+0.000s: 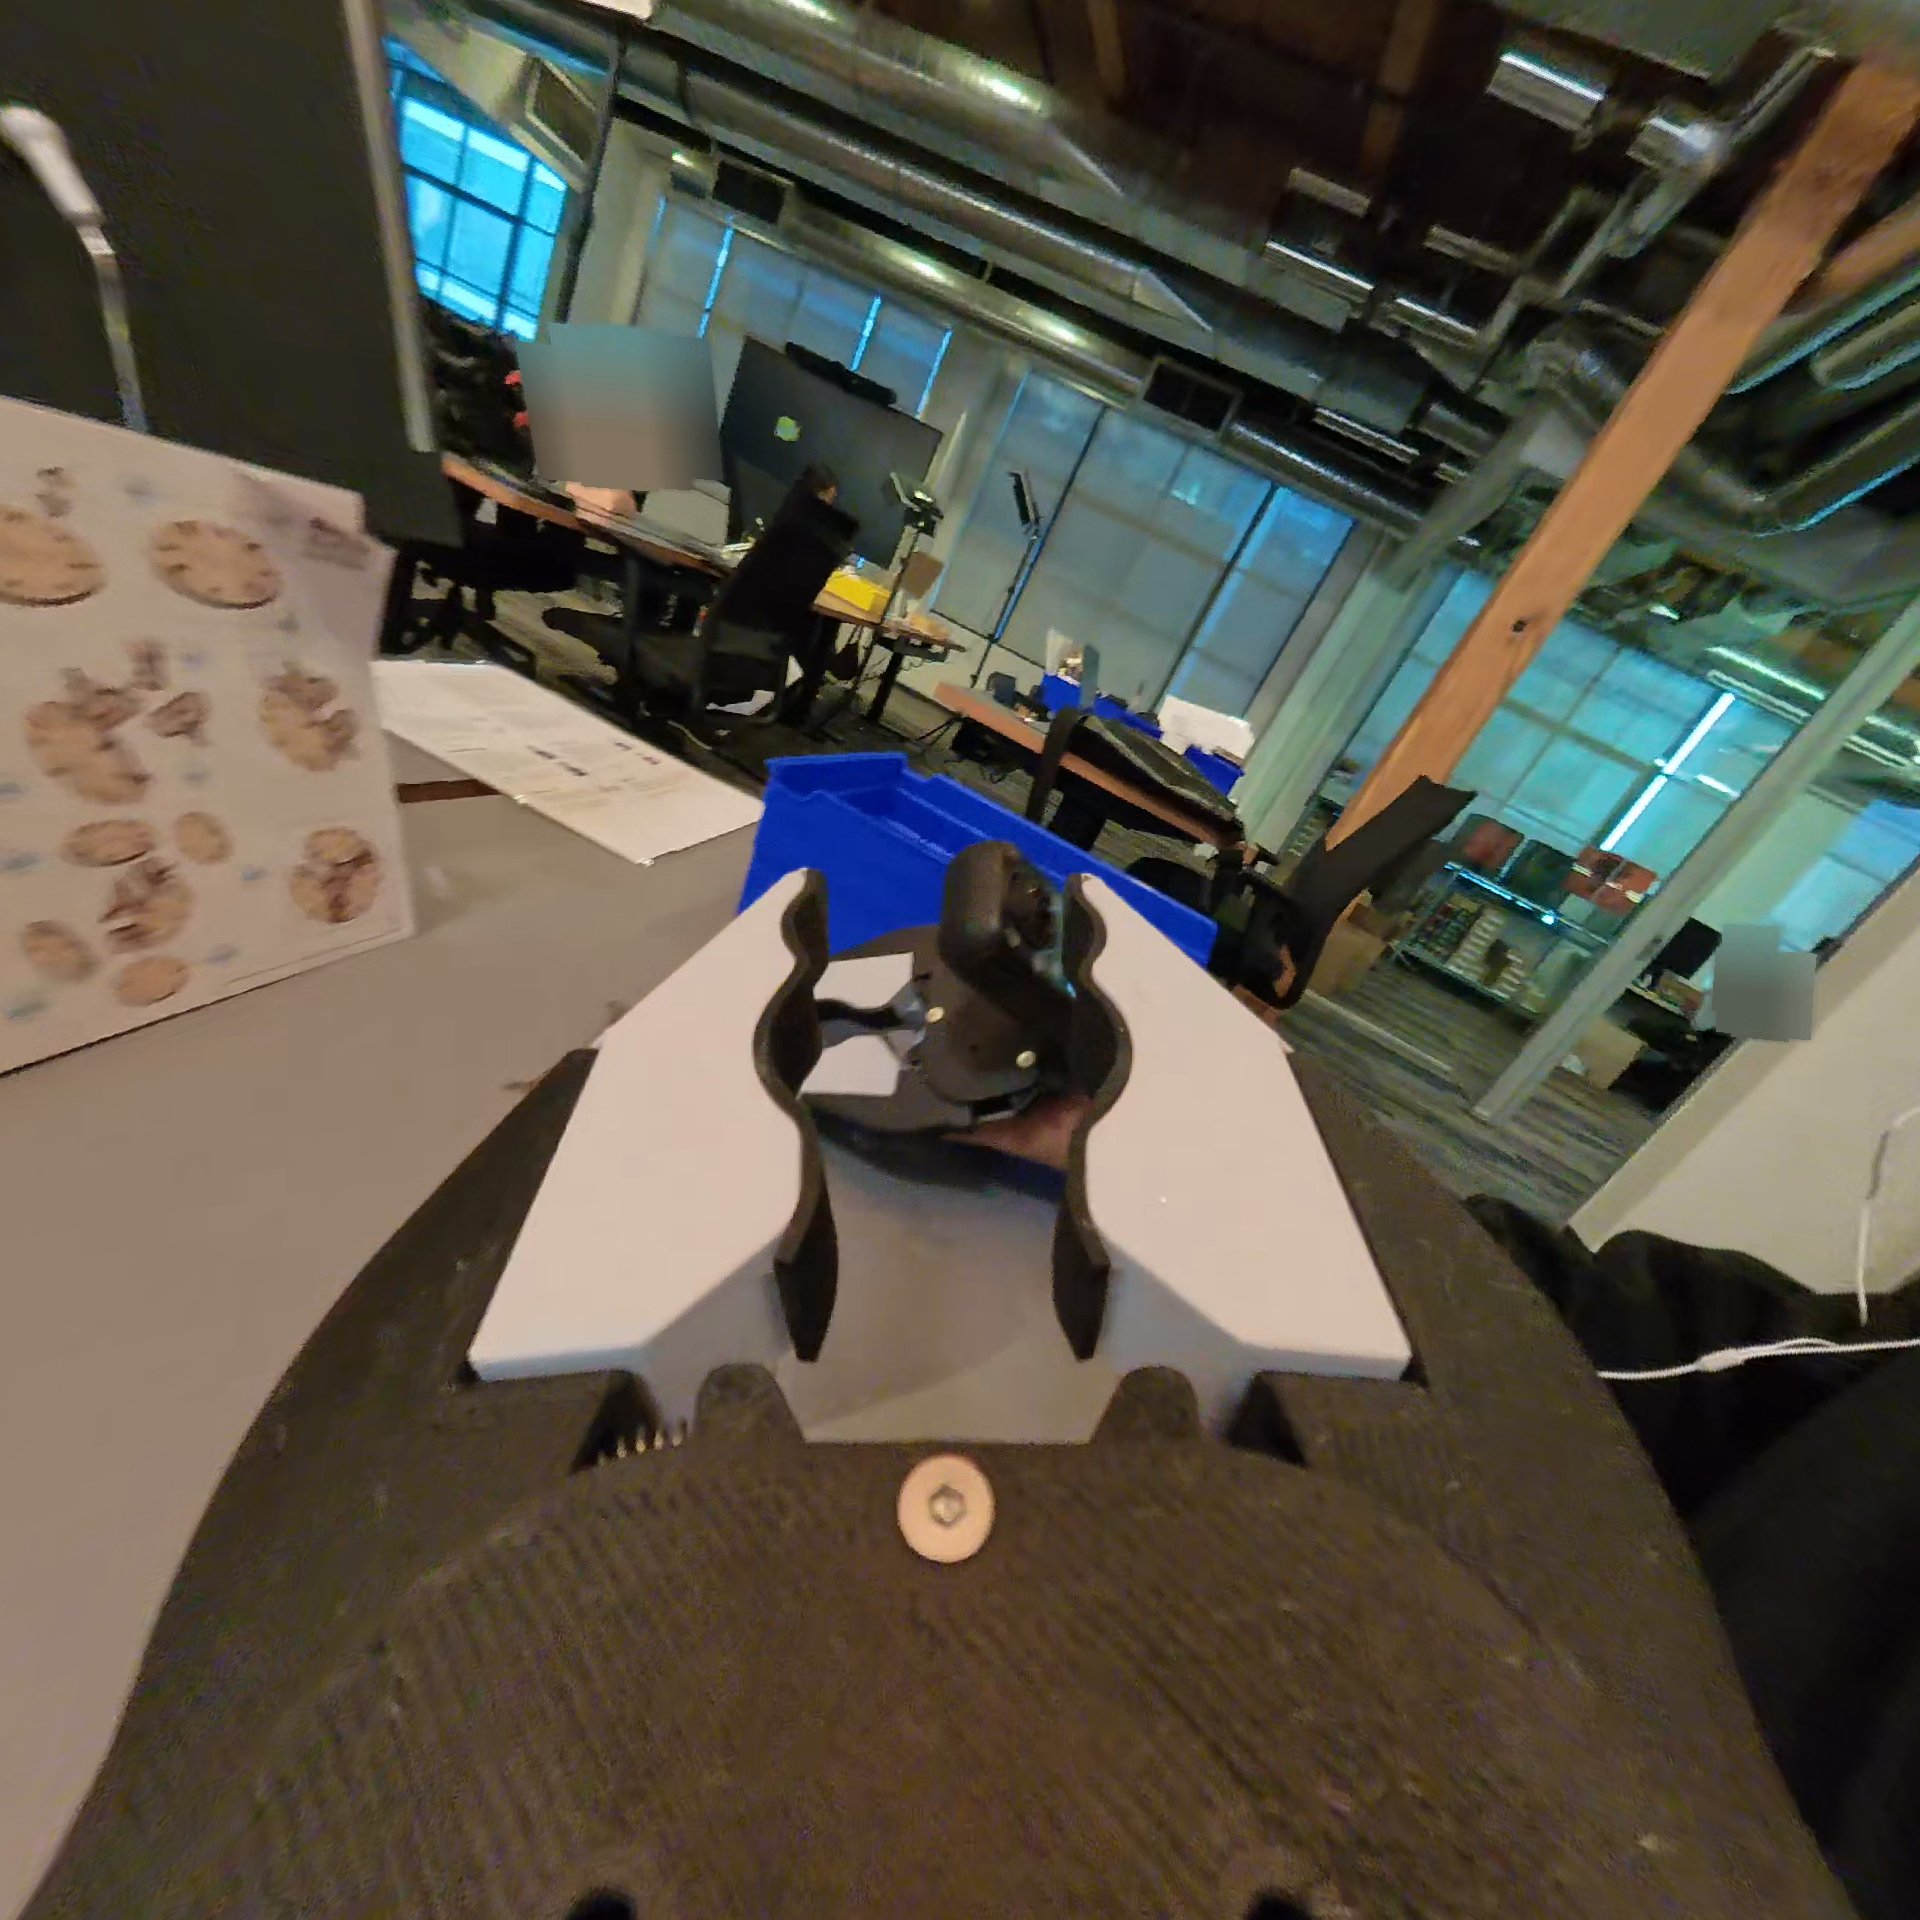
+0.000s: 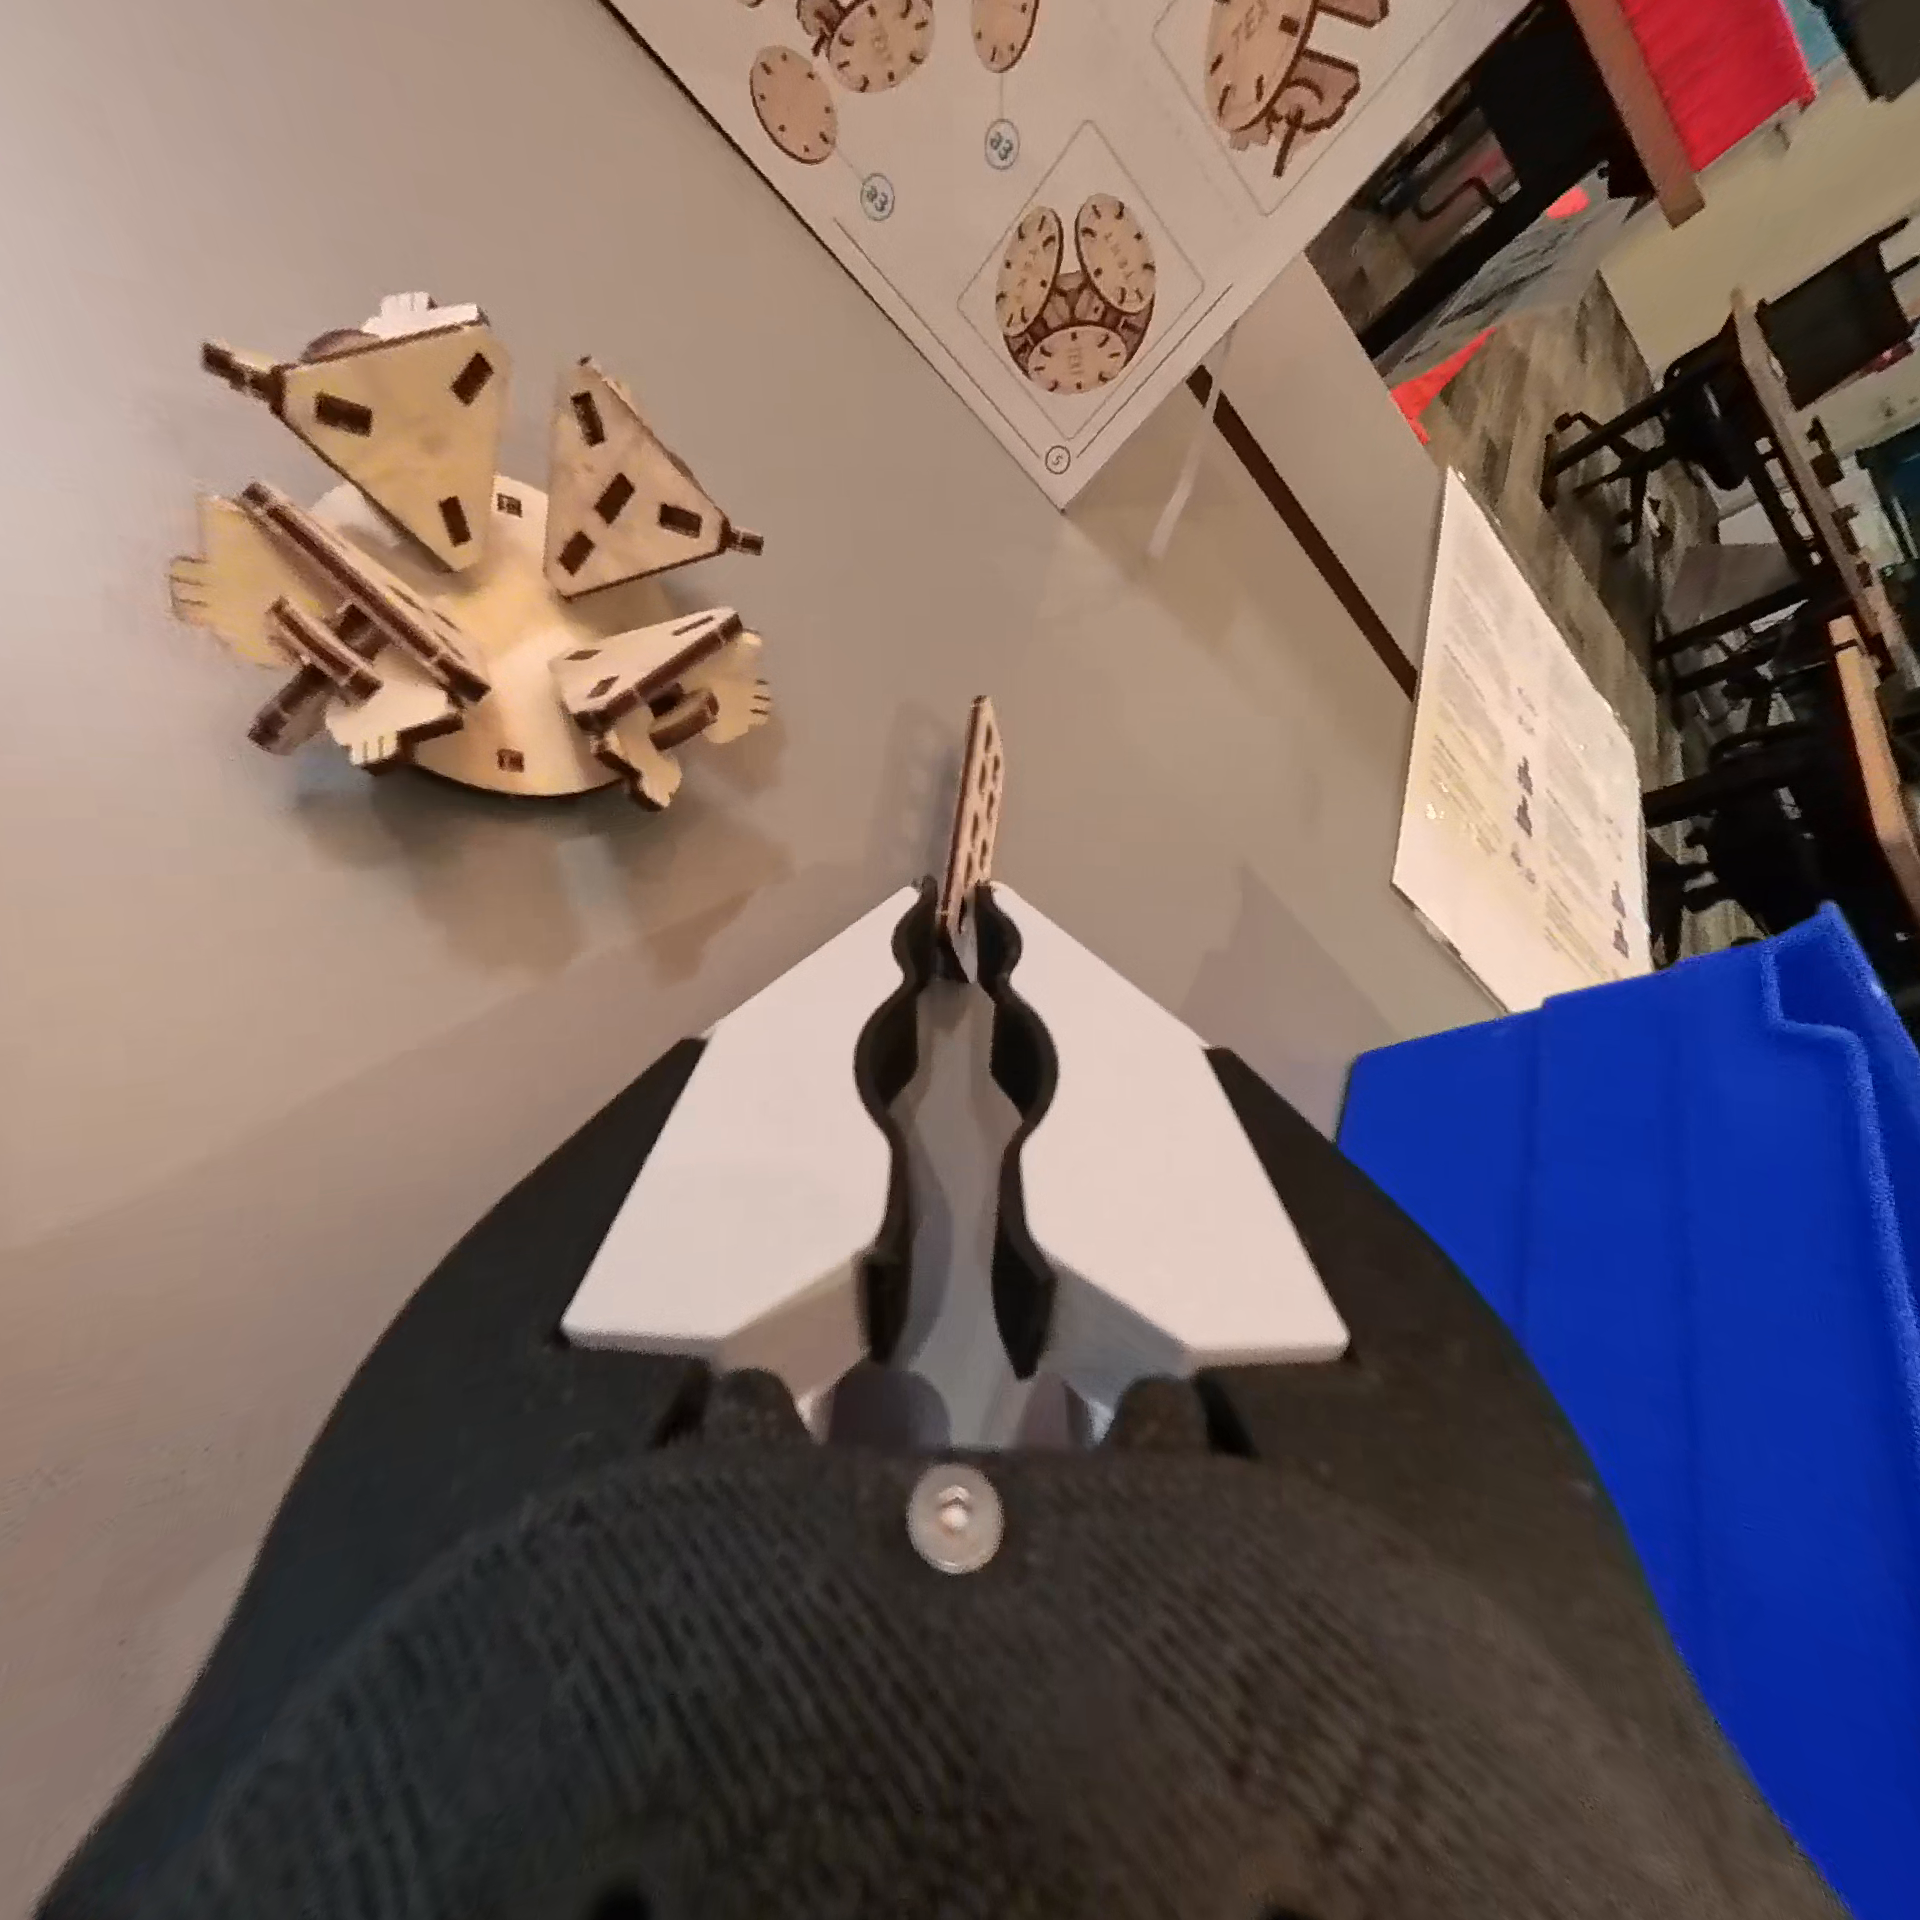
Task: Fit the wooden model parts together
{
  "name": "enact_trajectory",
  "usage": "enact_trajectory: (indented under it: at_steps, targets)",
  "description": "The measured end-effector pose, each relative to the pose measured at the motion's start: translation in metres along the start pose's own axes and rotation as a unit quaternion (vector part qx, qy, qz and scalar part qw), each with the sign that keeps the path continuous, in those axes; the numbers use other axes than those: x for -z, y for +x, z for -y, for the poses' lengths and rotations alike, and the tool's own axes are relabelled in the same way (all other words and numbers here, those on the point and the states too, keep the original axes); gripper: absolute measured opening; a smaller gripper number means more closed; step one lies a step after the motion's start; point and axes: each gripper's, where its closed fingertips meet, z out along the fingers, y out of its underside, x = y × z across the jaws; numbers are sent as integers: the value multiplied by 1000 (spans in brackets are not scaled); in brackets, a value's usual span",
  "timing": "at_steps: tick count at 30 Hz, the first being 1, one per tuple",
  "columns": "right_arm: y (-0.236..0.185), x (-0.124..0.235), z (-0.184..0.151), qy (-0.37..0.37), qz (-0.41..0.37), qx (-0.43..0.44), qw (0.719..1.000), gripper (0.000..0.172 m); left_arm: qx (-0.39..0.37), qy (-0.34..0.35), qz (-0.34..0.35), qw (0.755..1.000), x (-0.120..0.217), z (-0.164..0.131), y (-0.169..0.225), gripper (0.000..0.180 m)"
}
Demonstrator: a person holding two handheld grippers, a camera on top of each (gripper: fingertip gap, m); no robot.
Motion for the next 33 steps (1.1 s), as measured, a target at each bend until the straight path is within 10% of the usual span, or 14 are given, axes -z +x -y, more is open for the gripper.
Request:
enact_trajectory:
  at_steps: [8, 24, 30, 33]
  targets:
    - [15, 5, -2, 1, 9, -42, 999, 41, -20, -58, -42, 997, -43, -17, 33, 41]
    - [27, 48, 59, 126, -20, -76, 989, 47, -38, -68, -25, 997, -39, -20, 32, 41]
    - [38, 193, 113, 355, 99, -243, 897, 44, -77, -31, -58, 995, -42, 7, 62, 42]
    - [53, 307, 66, 442, 138, -297, 835, 42, -126, -32, -62, 990, -41, 12, 78, 41]
